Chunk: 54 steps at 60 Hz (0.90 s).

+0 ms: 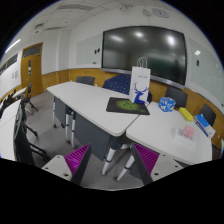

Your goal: Unplug charger

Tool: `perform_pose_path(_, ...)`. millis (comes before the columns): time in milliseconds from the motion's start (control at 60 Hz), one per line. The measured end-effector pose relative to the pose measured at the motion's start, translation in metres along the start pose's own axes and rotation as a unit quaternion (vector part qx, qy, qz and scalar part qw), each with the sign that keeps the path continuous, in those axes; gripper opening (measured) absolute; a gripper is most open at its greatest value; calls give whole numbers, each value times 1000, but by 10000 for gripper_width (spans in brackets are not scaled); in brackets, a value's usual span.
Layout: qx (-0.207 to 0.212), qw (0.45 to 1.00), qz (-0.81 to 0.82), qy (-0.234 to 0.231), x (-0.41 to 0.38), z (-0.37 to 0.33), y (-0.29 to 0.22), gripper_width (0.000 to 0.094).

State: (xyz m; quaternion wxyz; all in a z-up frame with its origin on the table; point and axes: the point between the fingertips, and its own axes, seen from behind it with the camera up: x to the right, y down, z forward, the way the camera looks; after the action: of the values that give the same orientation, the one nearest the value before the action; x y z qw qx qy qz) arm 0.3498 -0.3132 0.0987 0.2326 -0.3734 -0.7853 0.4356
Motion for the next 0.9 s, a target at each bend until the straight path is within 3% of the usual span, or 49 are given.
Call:
perform_pose_path(167,-9,999,33,33,29,10,9,850)
perform_pose_path(533,-17,971,122,204,202,-6,46,856)
perform_pose_path(733,9,952,156,263,284,-8,41,854)
perform_pose_path(900,34,942,175,284,333,12,28,850)
